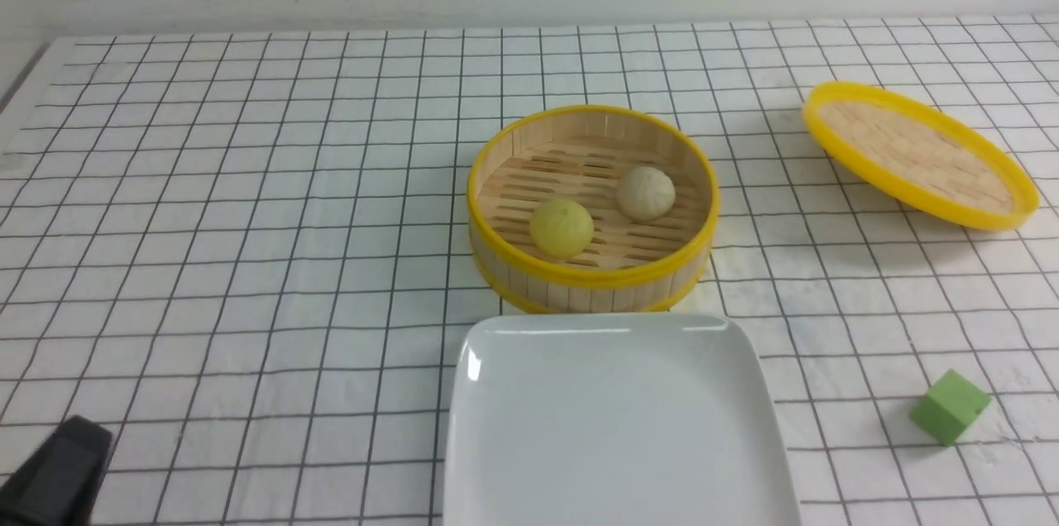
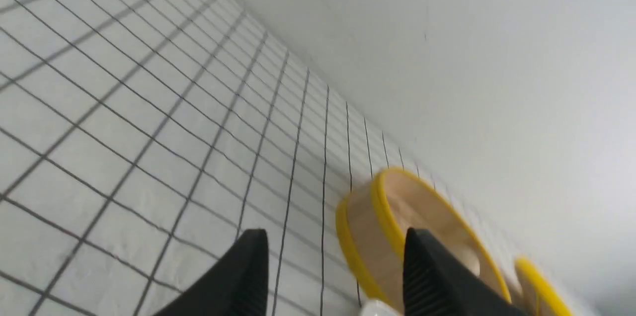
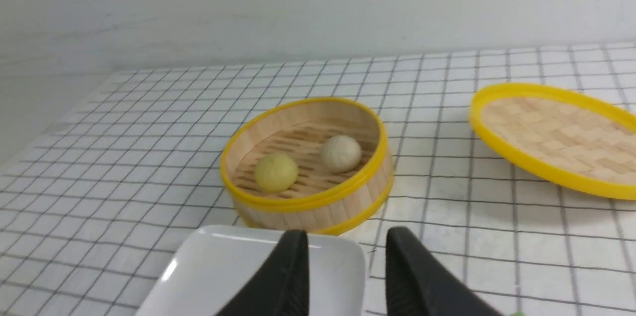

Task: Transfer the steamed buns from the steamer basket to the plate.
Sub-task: Use the right arm to grab the steamed stuffed bun that is closest to it, then use the right arm to put the steamed stuffed bun into the plate, then use the left arm to grab the steamed stuffed bun that is closest to it

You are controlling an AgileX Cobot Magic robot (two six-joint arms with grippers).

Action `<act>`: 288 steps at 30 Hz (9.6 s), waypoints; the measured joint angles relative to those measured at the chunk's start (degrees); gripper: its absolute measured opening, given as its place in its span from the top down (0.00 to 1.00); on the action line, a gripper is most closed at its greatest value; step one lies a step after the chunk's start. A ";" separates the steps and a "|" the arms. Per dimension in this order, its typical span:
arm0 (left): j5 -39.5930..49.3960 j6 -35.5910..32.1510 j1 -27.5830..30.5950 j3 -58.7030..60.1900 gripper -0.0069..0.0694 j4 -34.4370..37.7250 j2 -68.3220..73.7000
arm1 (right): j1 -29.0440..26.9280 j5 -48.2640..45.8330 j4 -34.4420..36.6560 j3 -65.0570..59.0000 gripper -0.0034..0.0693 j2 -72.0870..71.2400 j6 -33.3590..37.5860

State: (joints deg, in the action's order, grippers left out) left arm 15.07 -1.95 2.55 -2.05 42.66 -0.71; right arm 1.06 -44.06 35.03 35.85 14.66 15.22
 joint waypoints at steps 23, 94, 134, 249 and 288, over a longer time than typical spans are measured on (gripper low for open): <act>34.25 -27.85 0.00 -32.08 0.40 -8.67 25.12 | 1.32 -23.85 13.00 48.81 0.62 72.72 36.94; 26.97 -32.87 0.00 -32.36 0.40 -5.72 25.96 | 18.80 -26.98 -22.05 94.23 0.39 121.59 8.73; 26.99 -32.89 0.00 -32.36 0.40 -5.78 25.96 | 18.80 -27.85 -20.55 91.21 0.92 93.53 0.45; 32.90 -75.20 0.00 -40.37 0.40 33.73 59.24 | 18.80 -6.29 -19.22 23.67 0.26 17.82 5.35; 31.60 -43.48 -19.99 -87.52 0.40 -4.18 109.22 | 18.80 -16.60 -25.91 23.67 0.26 16.92 5.22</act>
State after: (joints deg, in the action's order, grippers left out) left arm 46.68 -45.43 -17.44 -89.57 38.49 108.51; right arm 19.86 -60.66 9.12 59.53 31.58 20.44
